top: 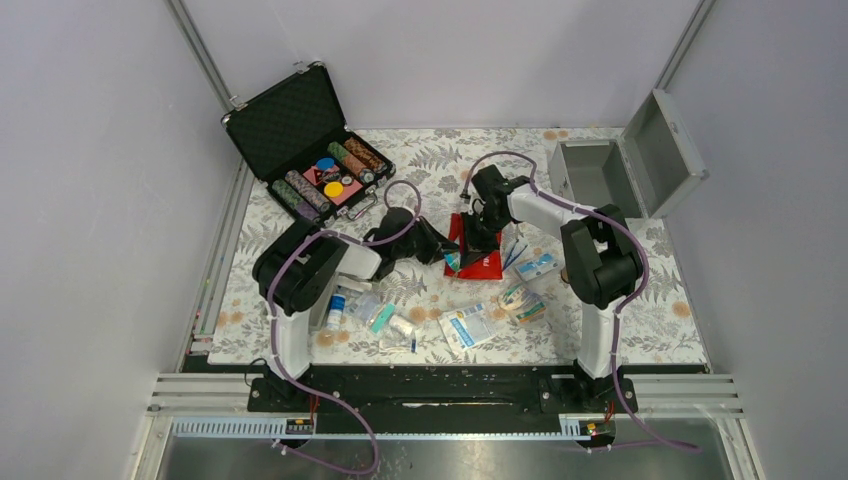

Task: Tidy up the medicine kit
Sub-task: Place the medical item at the medicine pouch.

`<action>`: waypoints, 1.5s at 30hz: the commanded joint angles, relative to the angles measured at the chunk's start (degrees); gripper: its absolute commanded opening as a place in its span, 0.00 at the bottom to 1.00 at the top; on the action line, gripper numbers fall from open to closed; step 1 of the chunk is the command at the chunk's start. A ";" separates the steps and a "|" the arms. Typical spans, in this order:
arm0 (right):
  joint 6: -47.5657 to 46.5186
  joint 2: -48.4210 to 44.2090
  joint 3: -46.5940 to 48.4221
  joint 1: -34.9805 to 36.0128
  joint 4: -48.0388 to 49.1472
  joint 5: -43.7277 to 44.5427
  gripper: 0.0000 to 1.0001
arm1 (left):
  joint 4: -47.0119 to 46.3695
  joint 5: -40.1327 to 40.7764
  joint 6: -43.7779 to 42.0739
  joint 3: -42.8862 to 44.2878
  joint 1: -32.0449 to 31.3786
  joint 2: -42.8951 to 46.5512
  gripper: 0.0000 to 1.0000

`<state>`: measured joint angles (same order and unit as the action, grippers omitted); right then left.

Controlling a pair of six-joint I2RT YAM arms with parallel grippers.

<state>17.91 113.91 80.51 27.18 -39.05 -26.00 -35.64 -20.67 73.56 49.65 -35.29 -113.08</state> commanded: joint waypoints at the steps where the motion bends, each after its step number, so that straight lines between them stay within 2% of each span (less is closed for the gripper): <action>1: 0.58 -3.25 -0.98 -0.25 2.08 2.88 0.00 | -3.14 -2.71 -2.14 1.96 3.36 1.87 0.00; 5: 4.41 -2.73 -2.20 -3.61 5.51 -0.01 0.00 | 9.20 -5.94 -6.56 2.63 3.38 6.30 0.00; 11: 4.21 -0.46 -0.10 -4.37 6.19 -3.18 0.00 | 14.13 -5.99 -9.65 -1.06 2.24 11.10 0.00; 15: 4.56 -0.85 -1.37 -4.42 7.48 -2.89 0.00 | 18.64 -0.88 -8.87 -2.44 2.39 13.46 0.00; 26: 7.27 -0.66 -2.43 -4.33 9.95 -9.89 0.00 | 9.09 3.79 -4.95 1.70 0.67 5.24 0.00; 31: 8.47 1.07 -2.47 -3.08 10.32 -12.37 0.00 | 6.43 5.20 -7.04 4.19 -1.59 1.79 0.00; 34: 7.26 0.84 -2.72 -2.40 9.69 -10.22 0.00 | 7.88 4.48 -9.18 3.94 -1.86 2.40 0.00; 39: 6.51 0.15 -2.78 -3.31 8.73 -7.23 0.00 | 11.09 5.84 -16.37 -0.60 -1.46 9.86 0.00; 40: 5.27 0.17 -2.50 -3.43 8.08 -6.75 0.00 | 11.15 3.79 -18.32 -0.77 -1.25 11.01 0.11; 42: 2.08 0.65 -0.93 -3.45 5.00 -6.52 0.00 | 11.41 -4.46 -23.84 0.96 -0.72 11.42 0.41; 43: -0.85 0.94 -0.08 -3.45 3.02 -6.00 0.00 | 14.54 -7.46 -26.56 2.83 -0.59 11.66 0.52; 45: -5.00 0.61 0.56 -3.43 -0.01 -4.75 0.00 | 19.90 -12.43 -31.13 6.08 0.15 11.36 0.63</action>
<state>20.88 114.65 78.00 23.05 -32.97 -31.57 -21.37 -20.62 53.95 50.11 -35.79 -104.18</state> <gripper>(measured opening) 0.020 0.536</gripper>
